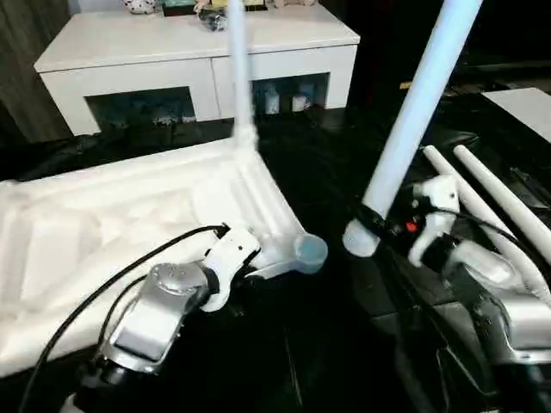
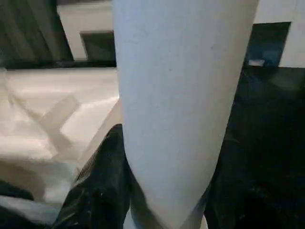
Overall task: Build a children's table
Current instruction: Insert table leg to table base
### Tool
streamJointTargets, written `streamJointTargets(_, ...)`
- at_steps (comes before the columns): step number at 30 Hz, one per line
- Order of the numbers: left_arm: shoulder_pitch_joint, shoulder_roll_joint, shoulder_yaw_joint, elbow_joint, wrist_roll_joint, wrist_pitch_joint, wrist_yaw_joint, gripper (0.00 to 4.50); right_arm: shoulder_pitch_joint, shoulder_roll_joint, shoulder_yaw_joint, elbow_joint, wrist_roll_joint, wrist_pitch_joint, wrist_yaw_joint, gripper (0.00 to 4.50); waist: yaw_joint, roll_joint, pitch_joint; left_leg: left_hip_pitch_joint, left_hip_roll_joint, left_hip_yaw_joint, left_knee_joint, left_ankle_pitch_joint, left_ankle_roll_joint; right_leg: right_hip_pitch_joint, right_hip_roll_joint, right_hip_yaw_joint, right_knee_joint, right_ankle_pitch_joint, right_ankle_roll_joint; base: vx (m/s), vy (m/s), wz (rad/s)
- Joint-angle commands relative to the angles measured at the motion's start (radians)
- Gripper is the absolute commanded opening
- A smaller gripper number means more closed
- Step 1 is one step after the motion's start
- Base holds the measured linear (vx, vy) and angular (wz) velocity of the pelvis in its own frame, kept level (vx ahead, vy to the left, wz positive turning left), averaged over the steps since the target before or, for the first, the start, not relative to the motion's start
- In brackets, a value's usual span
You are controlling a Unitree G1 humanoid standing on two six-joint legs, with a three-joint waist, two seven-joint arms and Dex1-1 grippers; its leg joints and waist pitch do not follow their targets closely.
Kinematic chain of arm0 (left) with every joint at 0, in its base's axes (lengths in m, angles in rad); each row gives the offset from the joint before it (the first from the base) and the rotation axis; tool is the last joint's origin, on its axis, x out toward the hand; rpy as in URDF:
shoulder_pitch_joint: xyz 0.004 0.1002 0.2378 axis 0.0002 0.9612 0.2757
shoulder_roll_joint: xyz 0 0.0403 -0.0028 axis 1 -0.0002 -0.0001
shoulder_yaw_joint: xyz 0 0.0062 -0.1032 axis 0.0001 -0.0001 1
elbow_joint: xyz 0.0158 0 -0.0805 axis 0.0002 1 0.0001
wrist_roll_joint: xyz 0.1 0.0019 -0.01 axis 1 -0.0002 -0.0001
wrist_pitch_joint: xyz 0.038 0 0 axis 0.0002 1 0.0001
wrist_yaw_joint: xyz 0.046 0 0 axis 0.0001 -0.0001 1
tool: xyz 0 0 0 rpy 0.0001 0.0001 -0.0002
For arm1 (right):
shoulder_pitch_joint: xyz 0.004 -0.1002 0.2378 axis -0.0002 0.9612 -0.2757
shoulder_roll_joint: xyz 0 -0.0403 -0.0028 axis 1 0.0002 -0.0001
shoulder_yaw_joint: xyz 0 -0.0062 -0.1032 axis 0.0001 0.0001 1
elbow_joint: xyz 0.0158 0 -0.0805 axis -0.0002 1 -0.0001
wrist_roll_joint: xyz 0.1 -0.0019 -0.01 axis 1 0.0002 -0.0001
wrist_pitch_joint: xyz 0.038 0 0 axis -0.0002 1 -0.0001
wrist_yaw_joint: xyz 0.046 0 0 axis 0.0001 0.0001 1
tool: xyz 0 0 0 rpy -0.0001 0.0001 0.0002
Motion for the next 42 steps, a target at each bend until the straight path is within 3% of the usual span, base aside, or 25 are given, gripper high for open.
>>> streamJointTargets(1, 0.024, -0.018, 0.009, 0.018, -0.014, 0.02, 0.043, 0.67, -0.038, 0.007, -0.024, 0.011, 0.046, 0.038, -0.002, 1.85, 0.013, -0.021, -0.046, 0.003, 0.069, -0.031, -0.086, -0.101, 0.088, 0.027, -0.048, 0.024, -0.072, -0.054, -0.278, 0.0, 0.0, 0.0)
streamJointTargets(3, 0.016, -0.022, -0.012, 0.023, -0.01, -0.022, 0.04, 0.67, -0.064, 0.002, -0.003, 0.029, 0.061, 0.066, 0.049, 1.85, 0.018, -0.019, -0.049, 0.004, 0.068, -0.029, -0.082, -0.05, 0.112, 0.029, -0.048, 0.022, -0.066, 0.021, -0.291, 0.0, 0.0, 0.0)
streamJointTargets(6, 0.003, -0.026, -0.029, 0.04, -0.006, -0.066, 0.04, 0.67, -0.092, -0.012, 0.036, 0.052, 0.065, 0.079, 0.125, 1.85, 0.028, -0.023, -0.049, 0.004, 0.069, -0.025, -0.079, -0.052, 0.127, 0.029, -0.051, 0.022, -0.067, 0.026, -0.297, 0.0, 0.0, 0.0)
streamJointTargets(7, -0.013, -0.035, -0.039, 0.062, -0.013, -0.099, 0.04, 0.67, -0.124, -0.023, 0.067, 0.093, 0.067, 0.087, 0.185, 1.84, 0.03, -0.024, -0.049, 0.005, 0.069, -0.024, -0.078, -0.057, 0.127, 0.028, -0.052, 0.022, -0.068, 0.016, -0.297, 0.0, 0.0, 0.0)
streamJointTargets(8, -0.023, -0.039, -0.042, 0.076, -0.015, -0.122, 0.039, 0.67, -0.14, -0.025, 0.076, 0.12, 0.063, 0.085, 0.206, 1.84, 0.029, -0.034, -0.048, 0.005, 0.07, -0.023, -0.079, -0.067, 0.124, 0.028, -0.05, 0.022, -0.069, -0.005, -0.297, 0.0, 0.0, 0.0)
streamJointTargets(9, -0.03, -0.041, -0.043, 0.083, -0.017, -0.133, 0.04, 0.67, -0.149, -0.026, 0.08, 0.137, 0.063, 0.085, 0.213, 1.83, 0.034, -0.028, -0.047, 0.009, 0.07, -0.023, -0.079, -0.08, 0.117, 0.023, -0.052, 0.023, -0.071, -0.033, -0.298, 0.0, 0.0, 0.0)
streamJointTargets(10, -0.038, -0.043, -0.045, 0.093, -0.017, -0.145, 0.039, 0.67, -0.161, -0.028, 0.085, 0.157, 0.062, 0.083, 0.227, 1.83, 0.034, -0.034, -0.047, 0.01, 0.071, -0.02, -0.079, -0.085, 0.114, 0.022, -0.052, 0.023, -0.072, -0.041, -0.297, 0.0, 0.0, 0.0)
streamJointTargets(11, -0.044, -0.042, -0.048, 0.102, -0.02, -0.165, 0.032, 0.67, -0.173, -0.031, 0.091, 0.177, 0.057, 0.077, 0.237, 1.83, 0.04, -0.032, -0.047, 0.012, 0.073, -0.021, -0.08, -0.075, 0.105, 0.022, -0.052, 0.024, -0.07, -0.041, -0.292, 0.0, 0.0, 0.0)
streamJointTargets(12, -0.054, -0.04, -0.052, 0.115, -0.019, -0.194, 0.027, 0.67, -0.189, -0.03, 0.093, 0.201, 0.051, 0.071, 0.244, 1.83, 0.043, -0.041, -0.047, 0.012, 0.074, -0.019, -0.081, -0.068, 0.102, 0.021, -0.05, 0.024, -0.07, -0.032, -0.287, 0.0, 0.0, 0.0)
streamJointTargets(14, -0.072, -0.035, -0.057, 0.14, -0.024, -0.258, 0.009, 0.67, -0.215, -0.028, 0.093, 0.237, 0.043, 0.063, 0.255, 1.83, 0.049, -0.046, -0.048, 0.012, 0.072, -0.017, -0.08, -0.069, 0.1, 0.02, -0.051, 0.023, -0.07, -0.042, -0.284, 0.0, 0.0, 0.0)
streamJointTargets(17, -0.092, -0.024, -0.064, 0.173, -0.023, -0.342, -0.01, 0.67, -0.235, -0.028, 0.091, 0.26, 0.041, 0.056, 0.271, 1.83, 0.054, -0.047, -0.049, 0.012, 0.073, -0.017, -0.08, -0.049, 0.094, 0.018, -0.052, 0.023, -0.063, -0.014, -0.278, 0.0, 0.0, 0.0)
streamJointTargets(18, -0.113, -0.017, -0.048, 0.192, -0.056, -0.361, -0.056, 1.23, -0.253, -0.03, 0.09, 0.278, 0.044, 0.051, 0.285, 1.83, 0.055, -0.05, -0.053, 0.013, 0.072, -0.017, -0.078, -0.021, 0.098, 0.019, -0.051, 0.022, -0.056, 0.025, -0.279, 0.0, 0.0, 0.0)
streamJointTargets(19, -0.116, -0.016, -0.047, 0.195, -0.06, -0.365, -0.062, 1.37, -0.254, -0.03, 0.09, 0.28, 0.044, 0.05, 0.287, 1.83, 0.058, -0.049, -0.054, 0.015, 0.071, -0.016, -0.076, -0.009, 0.102, 0.015, -0.05, 0.021, -0.055, 0.041, -0.281, 0.0, 0.0, 0.0)
streamJointTargets(22, -0.166, 0.005, -0.033, 0.239, -0.086, -0.414, -0.12, 1.53, -0.268, -0.037, 0.093, 0.303, 0.041, 0.037, 0.311, 1.83, 0.062, -0.054, -0.059, 0.007, 0.07, -0.015, -0.068, 0.066, 0.134, 0.017, -0.051, 0.02, -0.042, 0.138, -0.297, 0.0, 0.0, 0.0)
streamJointTargets(24, -0.191, 0.018, -0.04, 0.272, -0.087, -0.456, -0.146, 1.82, -0.272, -0.04, 0.092, 0.313, 0.038, 0.032, 0.321, 1.83, 0.065, -0.053, -0.059, 0.008, 0.072, -0.014, -0.068, 0.064, 0.135, 0.016, -0.051, 0.018, -0.041, 0.139, -0.303, 0.0, 0.0, 0.0)
streamJointTargets(28, -0.255, 0.046, -0.062, 0.389, -0.081, -0.59, -0.227, 1.82, -0.276, -0.047, 0.081, 0.319, 0.035, 0.029, 0.335, 1.83, 0.061, -0.059, -0.056, 0.005, 0.07, -0.014, -0.069, 0.042, 0.131, 0.018, -0.053, 0.019, -0.043, 0.123, -0.299, 0.0, 0.0, 0.0)
streamJointTargets(29, -0.283, 0.051, -0.068, 0.44, -0.076, -0.631, -0.25, 1.82, -0.274, -0.05, 0.078, 0.314, 0.035, 0.028, 0.336, 1.83, 0.06, -0.052, -0.057, 0.007, 0.069, -0.012, -0.069, 0.028, 0.123, 0.018, -0.053, 0.02, -0.045, 0.11, -0.296, 0.0, 0.0, 0.0)
streamJointTargets(31, -0.309, 0.054, -0.073, 0.488, -0.073, -0.672, -0.274, 1.82, -0.271, -0.053, 0.075, 0.31, 0.034, 0.025, 0.336, 1.83, 0.059, -0.052, -0.059, 0.009, 0.07, -0.013, -0.07, 0.02, 0.11, 0.019, -0.053, 0.02, -0.043, 0.114, -0.295, 0.0, 0.0, 0.0)
streamJointTargets(33, -0.336, 0.069, -0.092, 0.537, -0.074, -0.701, -0.332, 1.82, -0.264, -0.059, 0.072, 0.296, 0.035, 0.026, 0.335, 1.83, 0.055, -0.04, -0.06, 0.012, 0.069, -0.014, -0.07, 0.023, 0.098, 0.017, -0.05, 0.018, -0.043, 0.146, -0.303, 0.0, 0.0, 0.0)
streamJointTargets(34, -0.345, 0.078, -0.104, 0.554, -0.074, -0.705, -0.365, 1.82, -0.257, -0.063, 0.07, 0.287, 0.034, 0.027, 0.333, 1.83, 0.055, -0.042, -0.062, 0.011, 0.07, -0.014, -0.069, 0.022, 0.097, 0.019, -0.05, 0.018, -0.04, 0.157, -0.307, 0.0, 0.0, 0.0)
streamJointTargets(36, -0.356, 0.085, -0.119, 0.585, -0.067, -0.726, -0.386, 1.82, -0.247, -0.068, 0.066, 0.272, 0.033, 0.028, 0.329, 1.83, 0.054, -0.028, -0.062, 0.011, 0.07, -0.015, -0.07, 0.013, 0.088, 0.021, -0.053, 0.018, -0.037, 0.173, -0.32, 0.0, 0.0, 0.0)
streamJointTargets(38, -0.374, 0.075, -0.122, 0.645, -0.052, -0.76, -0.371, 1.82, -0.236, -0.073, 0.064, 0.258, 0.03, 0.026, 0.327, 1.83, 0.052, -0.034, -0.063, 0.012, 0.07, -0.013, -0.068, 0.007, 0.09, 0.023, -0.051, 0.019, -0.039, 0.191, -0.326, 0.0, 0.0, 0.0)
streamJointTargets(40, -0.385, 0.07, -0.124, 0.682, -0.041, -0.785, -0.361, 1.82, -0.231, -0.075, 0.063, 0.25, 0.032, 0.027, 0.326, 1.83, 0.054, -0.028, -0.064, 0.01, 0.071, -0.015, -0.067, 0.012, 0.094, 0.025, -0.054, 0.019, -0.037, 0.205, -0.333, 0.0, 0.0, 0.0)
streamJointTargets(41, -0.391, 0.066, -0.125, 0.708, -0.036, -0.794, -0.358, 1.82, -0.227, -0.076, 0.062, 0.244, 0.034, 0.028, 0.326, 1.83, 0.054, -0.033, -0.064, 0.011, 0.071, -0.014, -0.068, 0.006, 0.095, 0.026, -0.053, 0.019, -0.039, 0.206, -0.335, 0.0, 0.0, 0.0)
streamJointTargets(42, -0.401, 0.064, -0.129, 0.752, -0.026, -0.808, -0.356, 1.82, -0.22, -0.079, 0.062, 0.235, 0.036, 0.029, 0.325, 1.83, 0.055, -0.03, -0.064, 0.01, 0.071, -0.014, -0.068, 0.0, 0.094, 0.026, -0.053, 0.019, -0.039, 0.203, -0.337, 0.0, 0.0, 0.0)
